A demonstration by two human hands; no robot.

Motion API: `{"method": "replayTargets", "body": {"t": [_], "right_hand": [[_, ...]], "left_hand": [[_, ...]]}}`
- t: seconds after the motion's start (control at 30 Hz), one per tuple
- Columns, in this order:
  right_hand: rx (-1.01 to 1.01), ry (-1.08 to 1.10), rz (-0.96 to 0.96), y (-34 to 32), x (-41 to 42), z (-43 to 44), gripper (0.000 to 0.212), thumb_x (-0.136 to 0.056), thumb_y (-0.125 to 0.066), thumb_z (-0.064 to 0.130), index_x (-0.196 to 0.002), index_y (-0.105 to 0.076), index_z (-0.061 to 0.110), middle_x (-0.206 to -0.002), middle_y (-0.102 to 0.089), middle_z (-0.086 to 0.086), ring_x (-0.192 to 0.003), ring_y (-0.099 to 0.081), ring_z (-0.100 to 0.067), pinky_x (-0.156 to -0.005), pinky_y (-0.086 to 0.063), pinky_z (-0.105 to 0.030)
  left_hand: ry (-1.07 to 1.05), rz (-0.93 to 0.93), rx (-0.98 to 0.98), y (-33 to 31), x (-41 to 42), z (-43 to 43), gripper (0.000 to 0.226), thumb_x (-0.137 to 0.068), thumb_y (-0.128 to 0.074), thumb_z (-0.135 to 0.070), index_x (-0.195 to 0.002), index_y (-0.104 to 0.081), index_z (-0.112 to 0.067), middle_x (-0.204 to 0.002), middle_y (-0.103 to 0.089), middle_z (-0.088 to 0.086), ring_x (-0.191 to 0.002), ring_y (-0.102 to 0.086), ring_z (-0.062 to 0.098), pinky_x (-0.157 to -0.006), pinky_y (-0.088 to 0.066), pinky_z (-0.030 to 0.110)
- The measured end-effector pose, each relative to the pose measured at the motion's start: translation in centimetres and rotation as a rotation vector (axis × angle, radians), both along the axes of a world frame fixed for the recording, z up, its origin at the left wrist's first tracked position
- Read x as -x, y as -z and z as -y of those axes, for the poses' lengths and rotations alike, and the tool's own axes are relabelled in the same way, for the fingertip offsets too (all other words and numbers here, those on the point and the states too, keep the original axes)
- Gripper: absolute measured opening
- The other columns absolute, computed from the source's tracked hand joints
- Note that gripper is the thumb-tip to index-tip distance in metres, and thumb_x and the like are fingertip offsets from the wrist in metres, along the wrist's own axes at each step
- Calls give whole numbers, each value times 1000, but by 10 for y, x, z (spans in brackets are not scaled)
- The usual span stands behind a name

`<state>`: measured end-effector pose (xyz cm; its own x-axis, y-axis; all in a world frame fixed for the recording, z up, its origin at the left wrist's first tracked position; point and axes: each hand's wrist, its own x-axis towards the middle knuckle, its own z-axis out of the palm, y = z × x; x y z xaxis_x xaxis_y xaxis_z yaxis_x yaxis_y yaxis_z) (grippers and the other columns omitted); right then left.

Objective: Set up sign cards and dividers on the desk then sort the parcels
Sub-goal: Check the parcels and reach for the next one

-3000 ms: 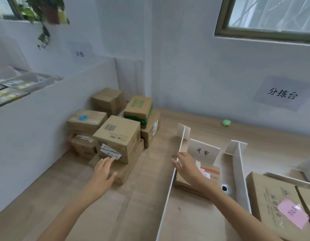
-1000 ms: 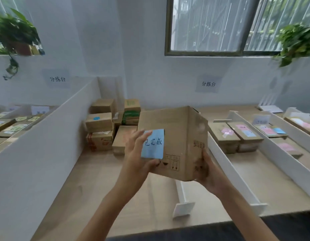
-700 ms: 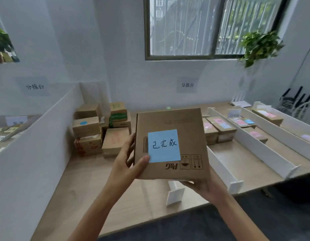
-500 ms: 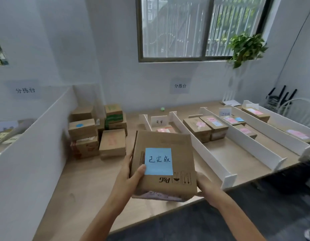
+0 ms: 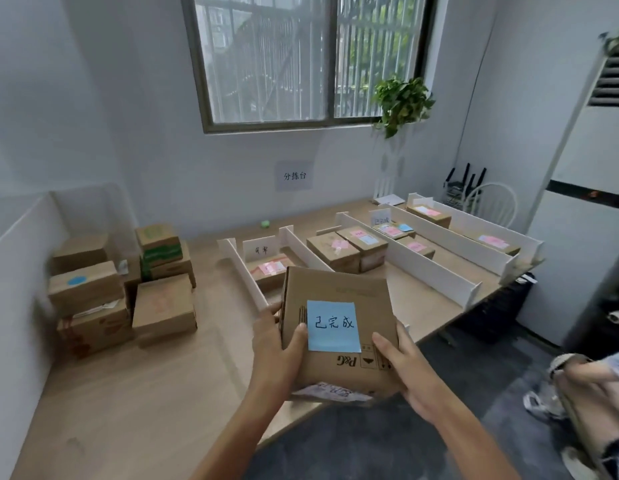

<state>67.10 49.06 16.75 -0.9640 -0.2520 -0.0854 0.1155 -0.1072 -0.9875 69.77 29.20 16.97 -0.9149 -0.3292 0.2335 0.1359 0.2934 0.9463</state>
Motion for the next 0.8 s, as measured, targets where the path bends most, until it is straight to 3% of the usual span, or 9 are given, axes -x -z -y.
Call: {"method": "replayTargets", "body": {"t": [0.17,0.3,0.37,0.43,0.5,0.57,0.63,0.7,0.8], "right_hand": [[-77,186,-135,7,26,-58,55,-93,-54,27,-140,-29,40,-130,-55,7,-110,-60,-10,-86,-55,-32],[-253,375,-374,11,62,-123,61,-93,-54,23,-141,-26,46,-146,-34,19,-122,-45,5,-88,-50,-14],[-361,425,-510,10,87,-163,56,-93,-54,18,-135,-35,49,-149,-21,29,-133,-30,8,-97,-46,-17],[-414,424,-579,7,110,-201,51,-92,-54,13,-130,-45,46,-148,-23,32,-136,-28,4,-97,-44,-13],[-449,405,-597,7,135,-246,43,-91,-55,9,-122,-55,39,-145,-33,28,-135,-32,2,-92,-39,-1],[-467,383,-594,7,160,-287,36,-91,-56,6,-114,-63,32,-143,-39,26,-133,-35,4,-90,-38,0],[-459,385,-588,9,183,-324,34,-89,-59,5,-109,-66,33,-142,-41,26,-130,-39,5,-92,-44,-8],[-427,394,-550,10,205,-355,35,-87,-63,5,-103,-67,36,-141,-42,24,-129,-43,2,-92,-48,-15],[-403,390,-504,15,236,-387,37,-83,-68,7,-103,-65,38,-141,-43,23,-125,-47,4,-88,-46,-8]], "left_hand": [[65,4,-28,9,47,-59,26,-86,-55,-49,-106,-39,-45,-119,-54,-5,-102,-60,8,-85,-55,37],[147,3,-46,11,99,-133,35,-92,-54,-27,-120,-34,-33,-125,-52,-1,-108,-58,11,-91,-53,39],[251,-53,-61,10,123,-177,50,-92,-50,-27,-133,-24,-38,-137,-44,-4,-119,-52,11,-98,-49,38],[316,-125,-4,9,144,-214,64,-89,-43,-31,-143,-13,-46,-152,-21,-15,-136,-32,5,-109,-38,30],[362,-186,49,11,172,-256,57,-93,-42,-25,-141,-19,-46,-152,-2,-28,-142,-10,-3,-114,-26,22],[428,-195,56,15,199,-292,47,-96,-42,-21,-134,-32,-46,-151,0,-32,-142,-8,-3,-116,-26,27],[484,-184,131,18,225,-324,43,-93,-41,-26,-130,-35,-48,-151,-4,-32,-143,-9,-1,-117,-26,34],[533,-179,209,18,250,-352,42,-95,-43,-22,-129,-35,-46,-151,-8,-28,-143,-7,-1,-118,-23,30],[580,-153,208,20,285,-384,43,-95,-49,-20,-131,-36,-40,-152,-10,-26,-143,-8,0,-114,-27,19]]}}
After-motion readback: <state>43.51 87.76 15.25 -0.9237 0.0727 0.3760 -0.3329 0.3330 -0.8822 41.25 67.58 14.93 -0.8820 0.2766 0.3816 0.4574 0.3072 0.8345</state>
